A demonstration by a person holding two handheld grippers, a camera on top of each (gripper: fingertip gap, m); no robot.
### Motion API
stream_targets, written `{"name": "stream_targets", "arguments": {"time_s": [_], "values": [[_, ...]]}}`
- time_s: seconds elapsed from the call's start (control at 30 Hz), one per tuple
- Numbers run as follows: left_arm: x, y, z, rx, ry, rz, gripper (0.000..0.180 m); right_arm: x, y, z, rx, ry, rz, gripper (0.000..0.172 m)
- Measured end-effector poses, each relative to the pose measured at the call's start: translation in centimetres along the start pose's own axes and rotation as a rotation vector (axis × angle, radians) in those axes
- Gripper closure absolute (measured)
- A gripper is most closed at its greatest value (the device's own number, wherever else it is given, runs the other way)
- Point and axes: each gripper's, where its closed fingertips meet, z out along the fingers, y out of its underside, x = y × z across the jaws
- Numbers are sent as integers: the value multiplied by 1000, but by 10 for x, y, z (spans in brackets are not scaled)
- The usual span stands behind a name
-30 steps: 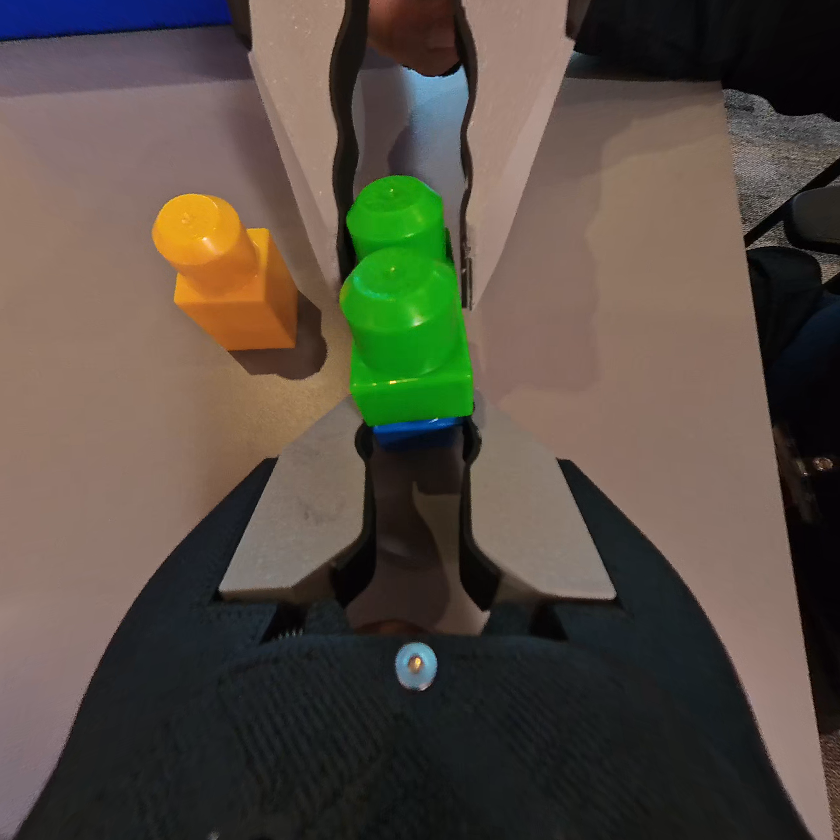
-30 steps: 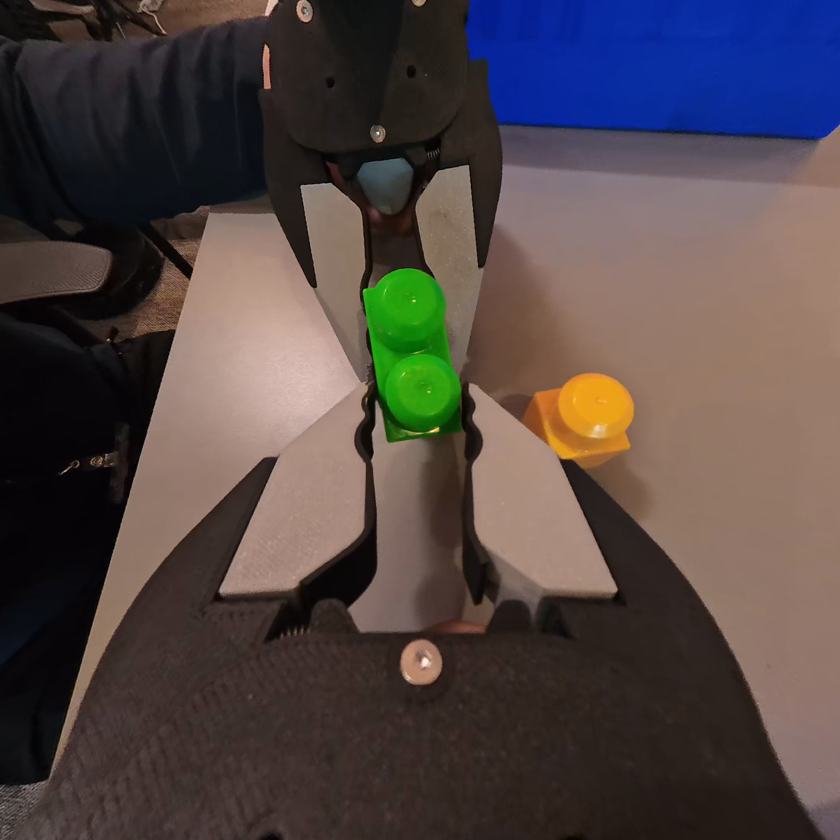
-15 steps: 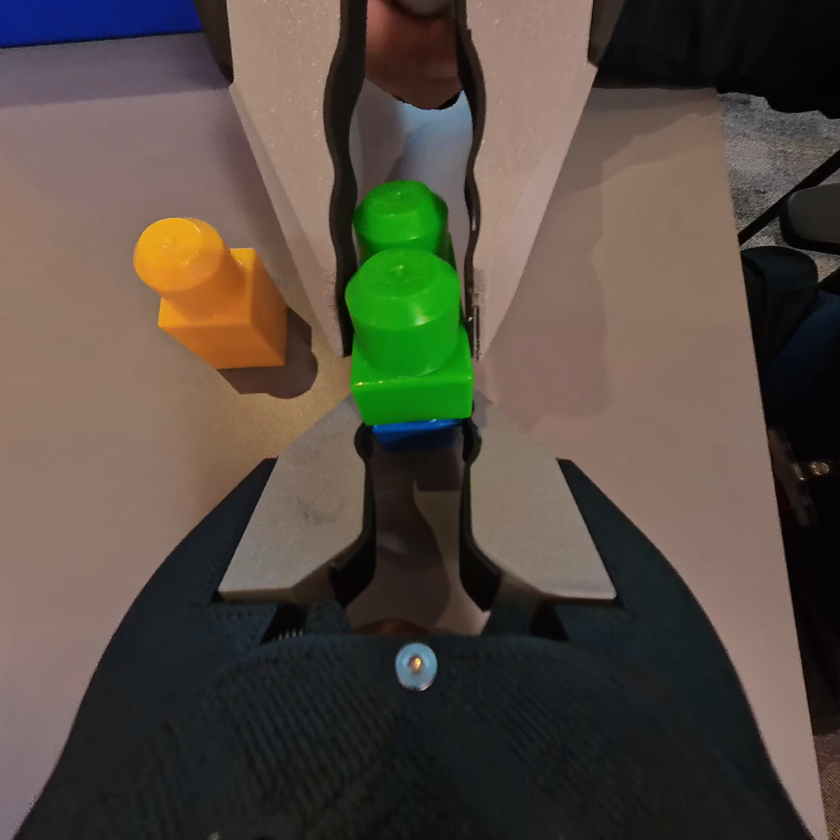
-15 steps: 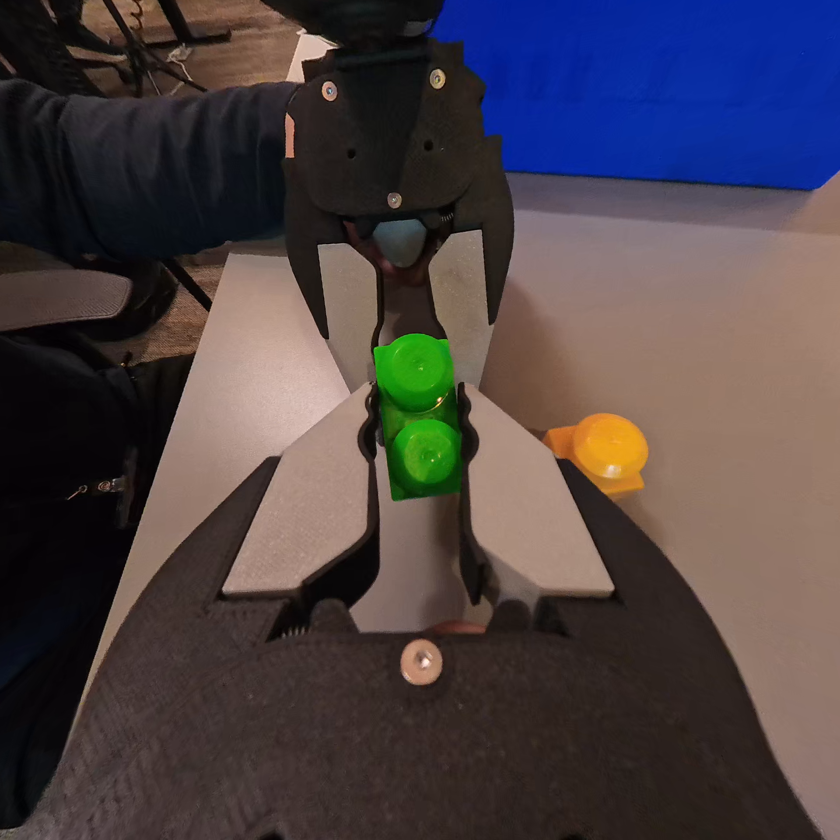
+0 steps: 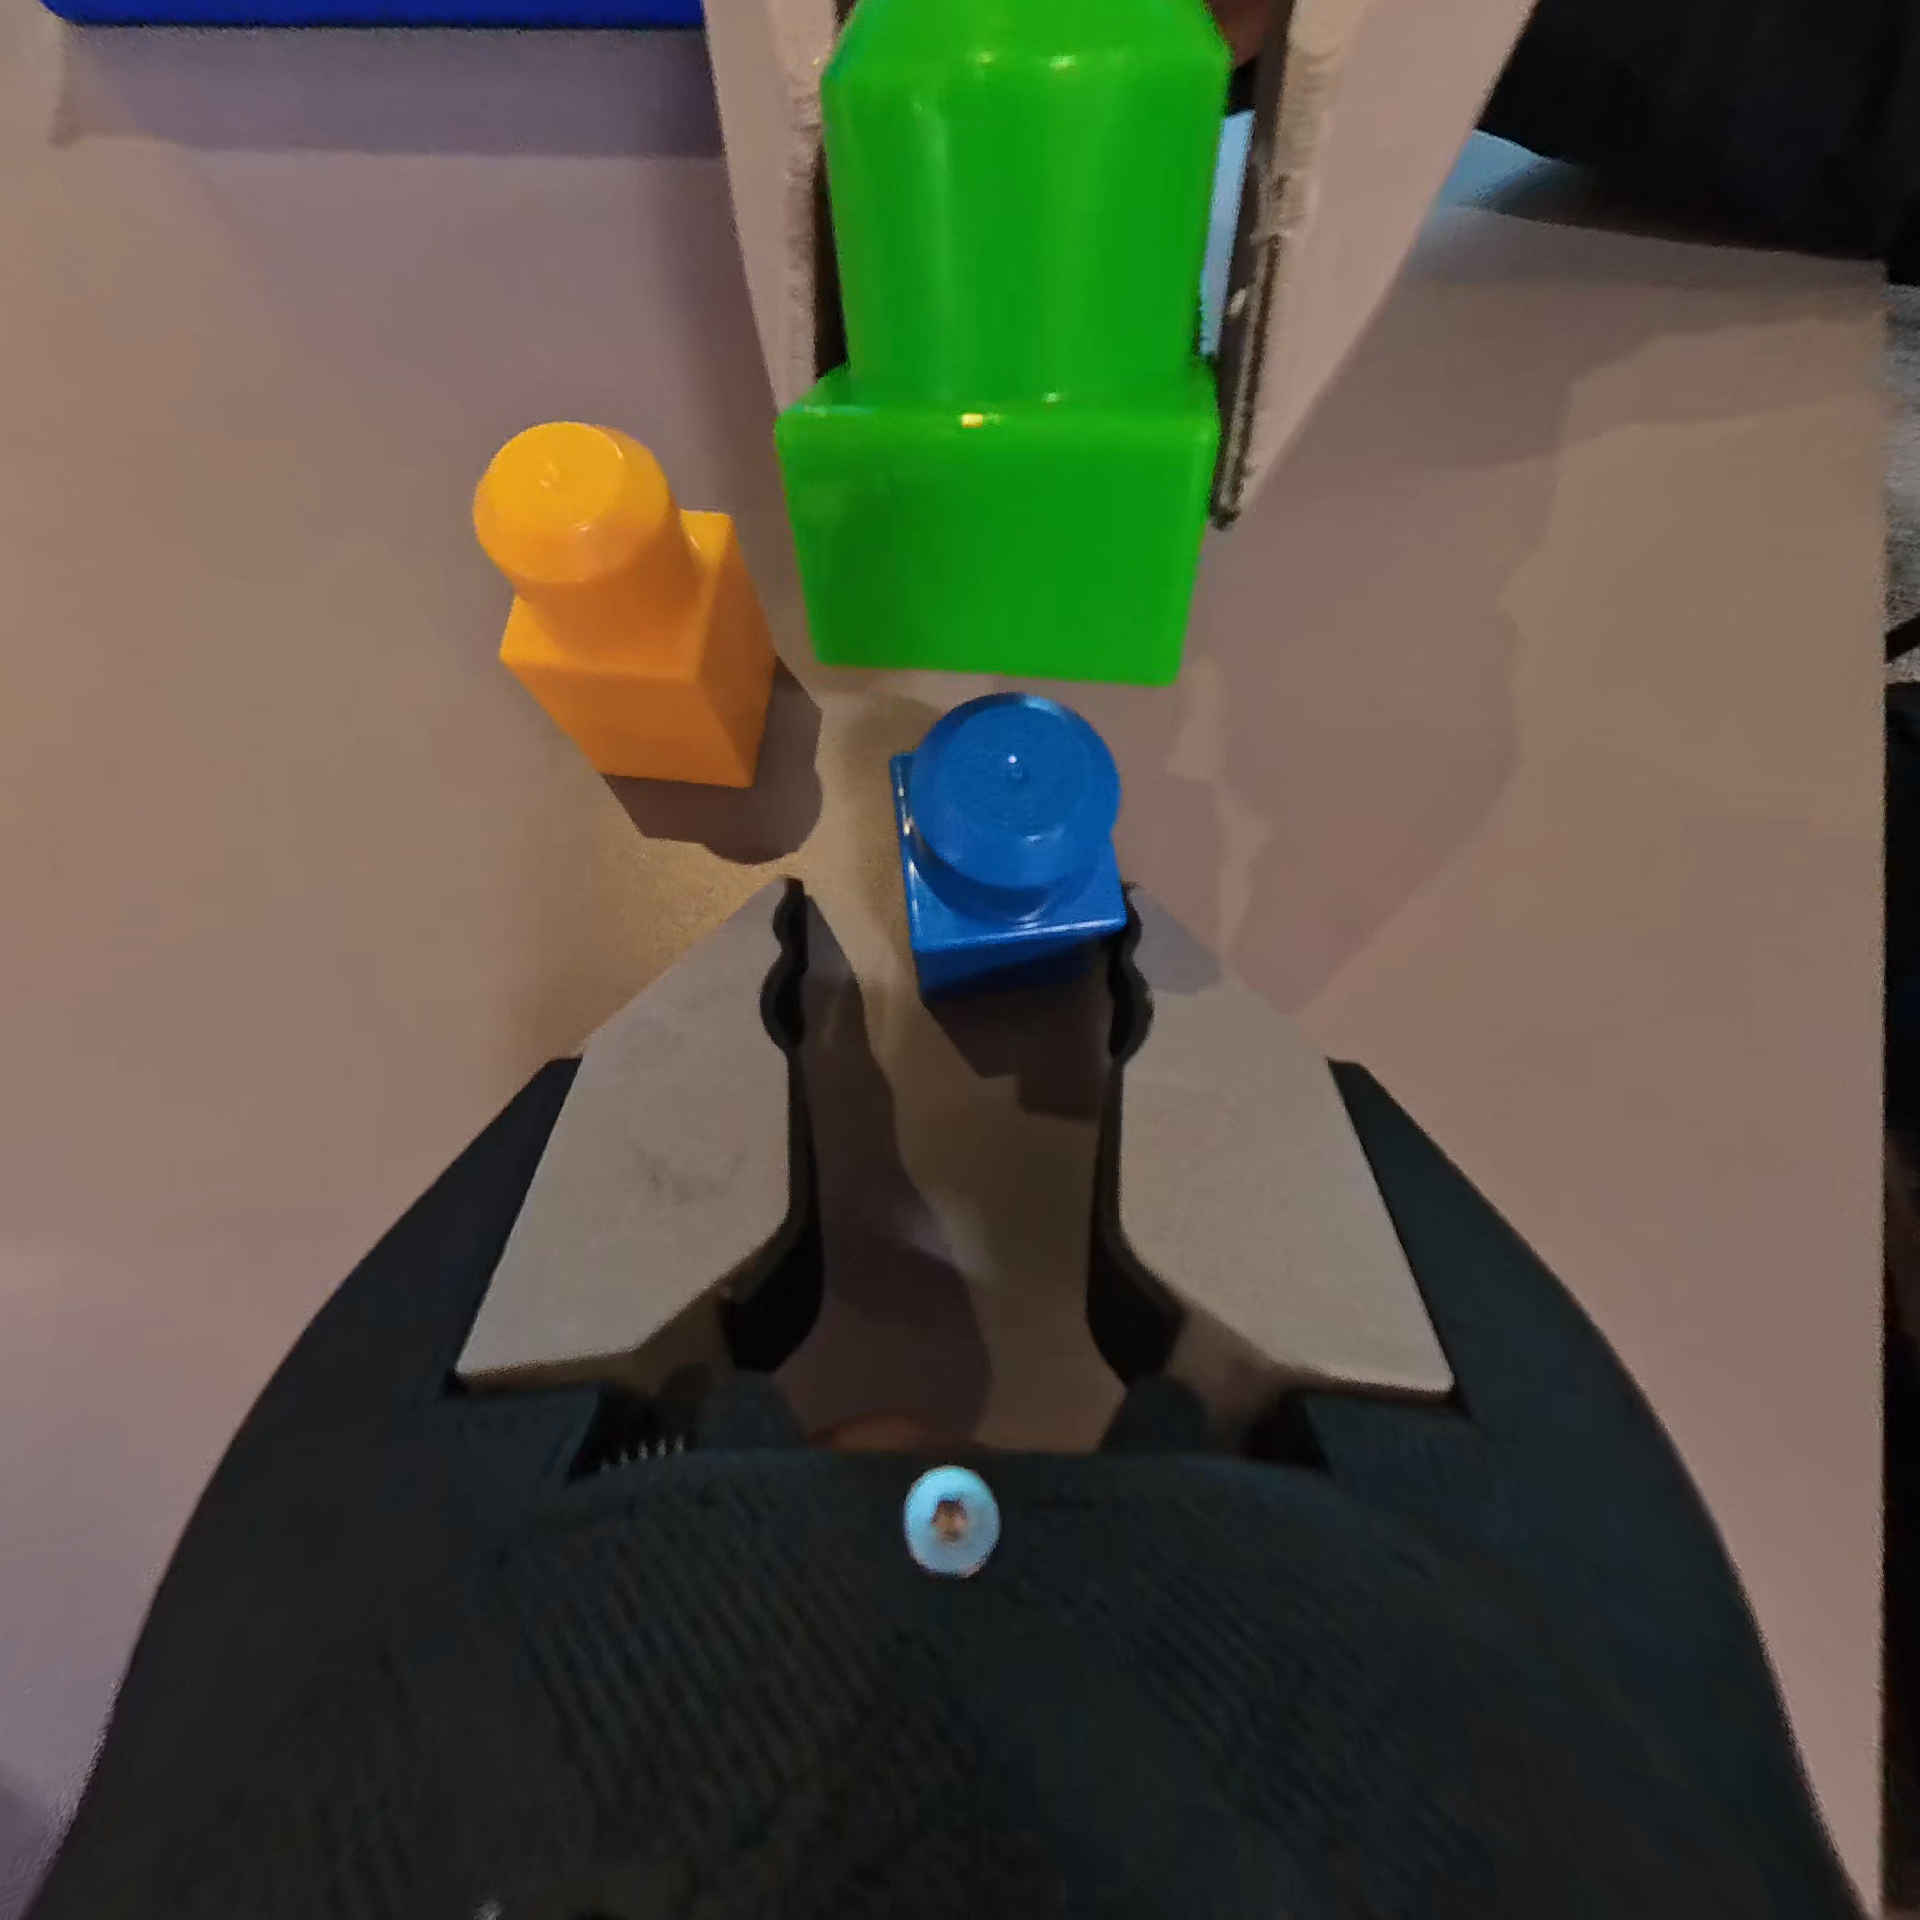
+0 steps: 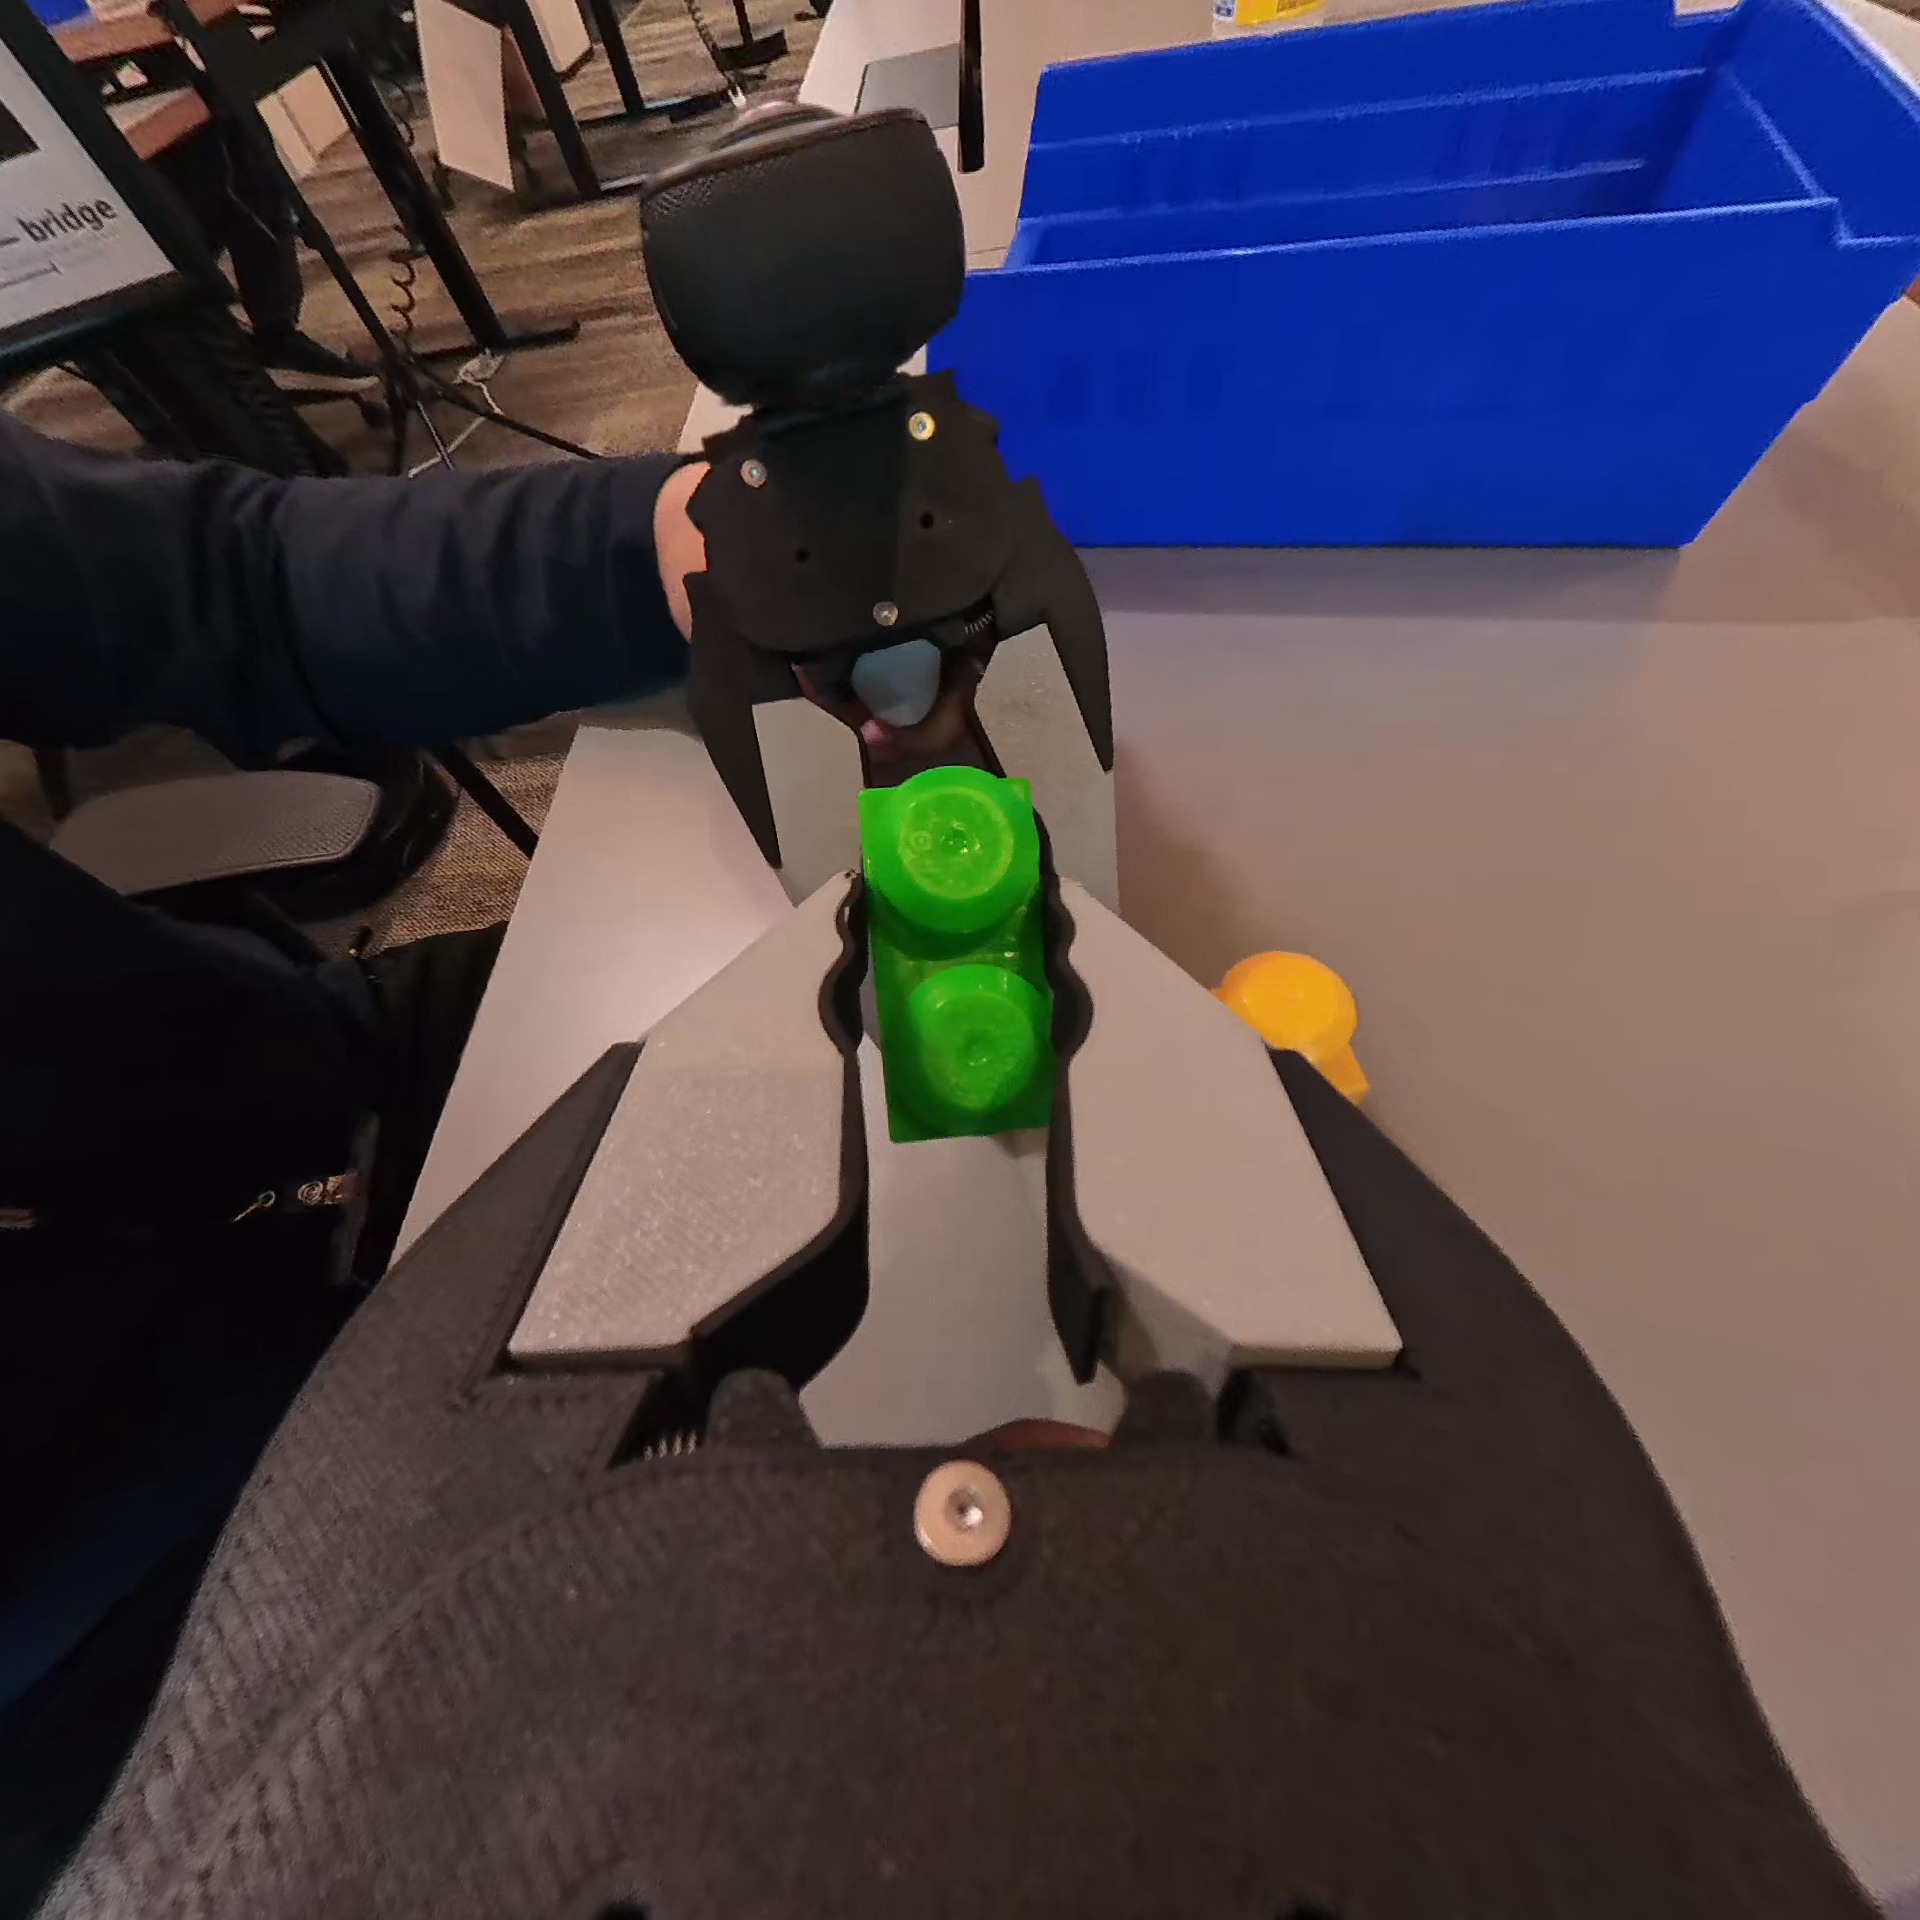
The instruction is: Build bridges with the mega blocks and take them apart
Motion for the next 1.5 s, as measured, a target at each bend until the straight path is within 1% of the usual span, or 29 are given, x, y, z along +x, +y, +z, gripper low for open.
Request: {"name": "stream_targets", "arguments": {"time_s": [0.1,0.13,0.17,0.3,0.47,0.53,0.67,0.77,1.0,1.17,1.23,1.4,1.43,1.5], "values": [[-1,-1,1,0,-51,-38,123,0,-1,-1,3,0,4,142],[-1,-1,1,1,-61,-50,128,0,0,-1,3,0,6,142],[0,-2,1,5,-72,-55,146,0,0,-1,2,-2,7,142],[-1,-2,0,4,-111,-58,146,1,5,-1,-29,7,2,142],[9,-2,1,-5,-4,-24,146,2,18,0,-119,39,-55,142],[10,-1,-1,-42,38,-2,146,-1,19,0,-134,36,-79,142],[10,2,-7,-181,81,71,147,-1,18,-2,-139,51,-92,142],[9,0,-9,-267,72,143,147,2,18,-3,-148,82,-107,142],[1,-14,-12,-326,24,176,147,3,28,-2,-227,125,-156,142],[4,-9,-16,-441,-7,244,147,-3,27,0,-242,122,-195,142],[13,-9,-15,-461,31,251,147,-10,31,-1,-269,100,-240,142],[32,-15,-18,-407,188,151,147,-21,30,-7,-269,65,-277,143],[35,-14,-19,-411,209,141,147,-22,31,-7,-271,54,-274,143],[34,-11,-18,-439,195,140,147,-22,33,-5,-281,46,-241,143]]}}
